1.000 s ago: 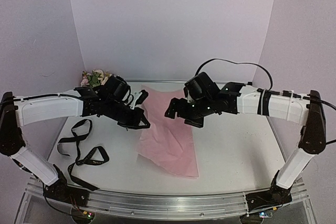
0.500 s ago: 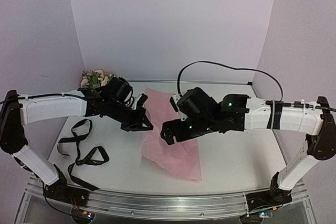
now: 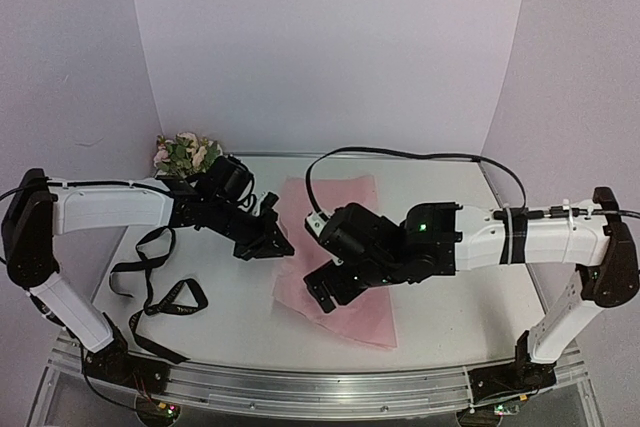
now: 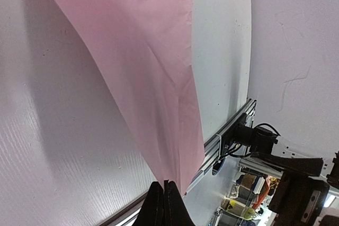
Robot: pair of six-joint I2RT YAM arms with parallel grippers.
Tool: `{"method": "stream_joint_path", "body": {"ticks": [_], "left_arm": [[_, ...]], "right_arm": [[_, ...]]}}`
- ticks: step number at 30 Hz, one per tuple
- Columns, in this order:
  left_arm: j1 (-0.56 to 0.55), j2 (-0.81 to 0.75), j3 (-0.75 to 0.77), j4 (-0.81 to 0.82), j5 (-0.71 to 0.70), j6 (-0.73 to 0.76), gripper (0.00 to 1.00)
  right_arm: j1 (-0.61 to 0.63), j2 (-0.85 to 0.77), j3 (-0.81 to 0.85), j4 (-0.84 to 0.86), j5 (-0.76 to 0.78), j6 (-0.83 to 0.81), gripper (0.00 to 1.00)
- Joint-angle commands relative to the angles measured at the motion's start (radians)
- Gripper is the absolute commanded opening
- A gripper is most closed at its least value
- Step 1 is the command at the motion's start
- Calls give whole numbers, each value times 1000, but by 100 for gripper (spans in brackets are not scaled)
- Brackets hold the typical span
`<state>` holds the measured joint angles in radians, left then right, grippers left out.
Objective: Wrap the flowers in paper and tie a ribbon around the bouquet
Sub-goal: Pass from the left arm to the right
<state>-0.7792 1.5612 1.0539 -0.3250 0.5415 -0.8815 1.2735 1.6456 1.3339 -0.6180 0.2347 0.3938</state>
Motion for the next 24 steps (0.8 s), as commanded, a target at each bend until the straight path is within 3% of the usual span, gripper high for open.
{"method": "stream_joint_path", "body": {"ticks": [1,24], "left_arm": [[6,35,-18,75,80,-68,0],[18,43,27,-22,173,-157,0]], "right_arm": [[50,47,79,12,32,-76,98],[154,209,252,-74,89,-162,98]]}}
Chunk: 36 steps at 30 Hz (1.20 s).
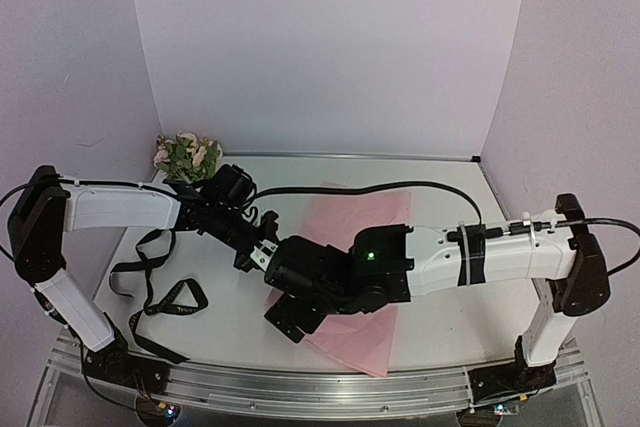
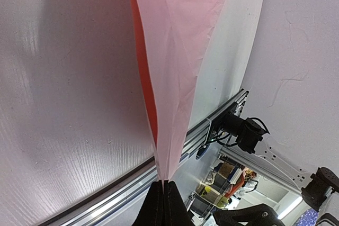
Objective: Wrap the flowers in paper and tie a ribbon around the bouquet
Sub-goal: Pass from the left arm to the right
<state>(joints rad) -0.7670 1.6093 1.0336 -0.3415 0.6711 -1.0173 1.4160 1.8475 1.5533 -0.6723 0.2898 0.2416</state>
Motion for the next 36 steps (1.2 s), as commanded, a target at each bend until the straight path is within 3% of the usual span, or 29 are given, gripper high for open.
{"method": "stream_joint_path", "body": {"ticks": [1,5,10,14,20,23,24,26,27,31,33,36], "left_arm": [[6,-6,48,-6,48,-22,0],[8,-10,54,-20,48,-18,0],[9,-23,36,-18,47,-15,0],[9,-34,22,-23,37,-12,0],[9,-42,-1,-7,36,-15,0],[11,-50,-2,-9,21,-8,0],[13,-54,-4,-9,15,-5,0],[21,-65,-16,-1,4,2,1],[27,-71,-26,7,0,3,7],[50,-115,-96,66,-27,11,58],[60,-143,-137,99,-44,14,72],[84,-190,-208,123,-77,17,85]], "right_arm": [[12,9,29,-20,38,-9,98],[12,30,25,-21,35,-13,98],[12,46,31,-30,168,8,93],[9,47,37,-49,228,35,66],[9,49,46,-49,263,36,32],[9,55,50,-51,268,37,7],[8,57,51,-51,271,38,1],[5,57,53,-52,283,42,0],[3,55,52,-51,293,46,0],[-23,7,8,-25,314,106,0],[-42,-24,-29,23,299,148,0],[-61,-60,-63,81,298,194,0]]}}
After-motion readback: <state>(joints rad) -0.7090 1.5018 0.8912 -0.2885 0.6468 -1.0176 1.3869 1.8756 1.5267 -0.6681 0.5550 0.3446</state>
